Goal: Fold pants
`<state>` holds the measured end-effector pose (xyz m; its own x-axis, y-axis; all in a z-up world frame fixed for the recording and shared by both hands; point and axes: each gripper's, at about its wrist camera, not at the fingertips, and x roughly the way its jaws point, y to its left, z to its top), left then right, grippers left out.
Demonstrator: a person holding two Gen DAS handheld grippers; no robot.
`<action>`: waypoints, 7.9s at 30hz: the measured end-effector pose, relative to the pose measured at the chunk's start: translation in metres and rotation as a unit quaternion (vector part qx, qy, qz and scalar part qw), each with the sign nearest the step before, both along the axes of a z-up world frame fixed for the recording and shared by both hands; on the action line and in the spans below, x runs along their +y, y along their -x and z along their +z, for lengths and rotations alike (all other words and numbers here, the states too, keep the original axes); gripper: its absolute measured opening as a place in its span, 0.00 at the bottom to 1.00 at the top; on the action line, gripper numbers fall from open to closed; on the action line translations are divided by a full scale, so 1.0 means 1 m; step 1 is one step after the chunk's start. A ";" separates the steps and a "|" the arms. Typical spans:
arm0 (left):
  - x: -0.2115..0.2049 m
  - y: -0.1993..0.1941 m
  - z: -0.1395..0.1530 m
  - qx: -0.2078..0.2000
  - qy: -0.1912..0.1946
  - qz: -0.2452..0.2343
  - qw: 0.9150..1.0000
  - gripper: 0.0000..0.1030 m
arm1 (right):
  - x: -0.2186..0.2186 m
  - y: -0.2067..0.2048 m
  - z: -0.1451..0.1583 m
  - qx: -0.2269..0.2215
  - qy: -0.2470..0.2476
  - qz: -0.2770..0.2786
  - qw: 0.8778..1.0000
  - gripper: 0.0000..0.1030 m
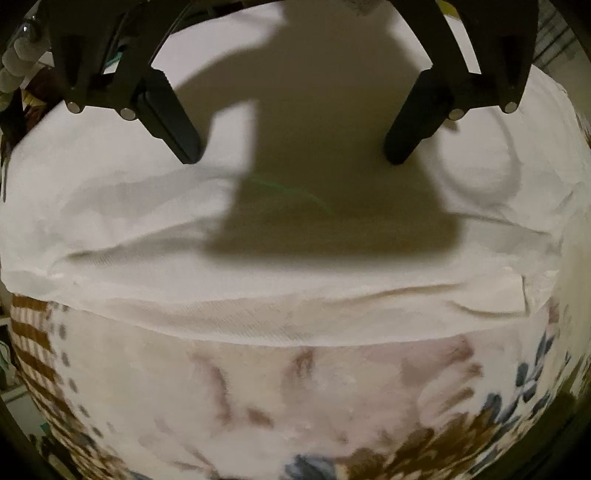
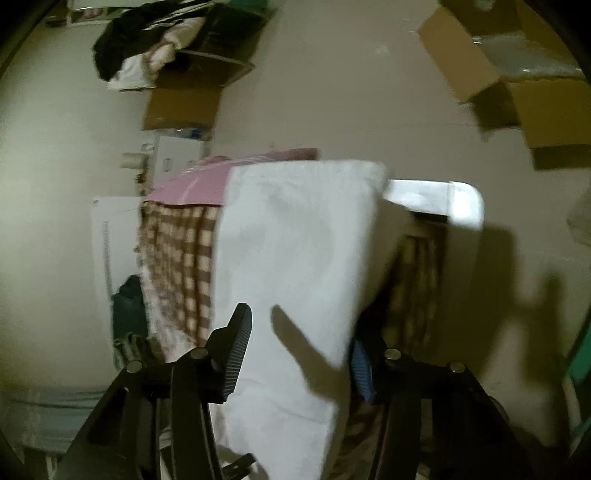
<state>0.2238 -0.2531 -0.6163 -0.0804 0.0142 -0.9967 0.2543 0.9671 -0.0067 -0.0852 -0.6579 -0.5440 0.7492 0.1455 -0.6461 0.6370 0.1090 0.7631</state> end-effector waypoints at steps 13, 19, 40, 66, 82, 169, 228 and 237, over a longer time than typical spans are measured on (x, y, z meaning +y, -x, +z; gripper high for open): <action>-0.006 -0.027 -0.003 0.026 -0.009 0.030 0.999 1.00 | -0.027 -0.044 -0.020 -0.121 -0.042 0.031 0.991 0.51; 0.010 -0.013 0.000 0.021 -0.008 0.028 0.999 1.00 | -0.032 -0.066 -0.029 -0.088 -0.036 0.037 0.995 0.22; 0.097 -0.002 0.136 -0.064 0.074 0.083 0.992 1.00 | 0.176 -0.142 0.158 -0.038 0.223 0.252 0.941 0.08; 0.348 0.013 0.128 -0.067 0.074 0.235 0.967 1.00 | 0.531 -0.157 0.056 0.074 0.262 0.630 0.727 0.78; 0.237 0.010 0.030 -0.008 0.109 0.107 0.988 0.21 | 0.321 -0.120 0.038 0.236 0.197 0.409 0.860 0.79; 0.174 0.089 0.137 -0.126 0.109 0.136 0.977 0.79 | 0.287 -0.199 0.037 0.113 0.089 0.496 0.856 0.97; 0.170 -0.053 0.045 -0.085 0.214 0.211 0.950 0.21 | 0.147 -0.222 0.031 0.179 0.188 0.369 0.892 0.19; 0.190 -0.074 0.057 -0.063 0.229 0.242 0.941 0.30 | 0.131 -0.227 -0.002 0.217 0.120 0.374 0.894 0.50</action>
<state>0.2979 -0.0635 -0.5594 0.1531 -0.4270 -0.8912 -0.1891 0.8725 -0.4506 0.1414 -0.5265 -0.5457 0.1721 0.3188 -0.9321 0.5465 0.7563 0.3596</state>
